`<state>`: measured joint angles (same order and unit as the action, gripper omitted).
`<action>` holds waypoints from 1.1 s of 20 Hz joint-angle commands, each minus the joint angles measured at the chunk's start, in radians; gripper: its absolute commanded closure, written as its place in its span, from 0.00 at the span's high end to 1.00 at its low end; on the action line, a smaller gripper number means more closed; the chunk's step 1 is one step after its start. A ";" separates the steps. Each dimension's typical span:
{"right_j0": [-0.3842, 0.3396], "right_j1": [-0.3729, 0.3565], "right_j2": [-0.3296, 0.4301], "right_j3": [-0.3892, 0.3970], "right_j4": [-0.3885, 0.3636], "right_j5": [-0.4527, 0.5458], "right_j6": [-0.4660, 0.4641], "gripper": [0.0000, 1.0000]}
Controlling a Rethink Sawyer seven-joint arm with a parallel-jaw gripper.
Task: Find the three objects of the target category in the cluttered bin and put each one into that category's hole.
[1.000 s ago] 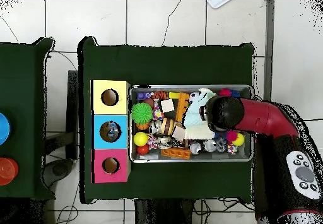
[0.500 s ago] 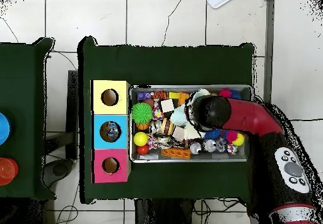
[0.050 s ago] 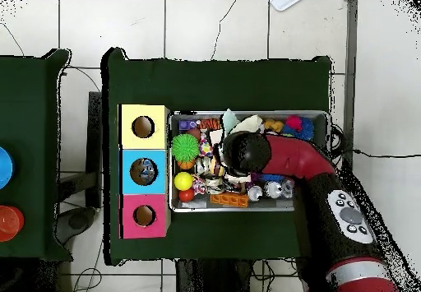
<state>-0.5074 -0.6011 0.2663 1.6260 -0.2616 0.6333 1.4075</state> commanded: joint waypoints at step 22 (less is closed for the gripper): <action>0.100 0.053 -0.020 0.050 0.097 -0.082 0.172 0.00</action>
<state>-0.4055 -0.5981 0.2638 1.6598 -0.1796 0.5966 1.4077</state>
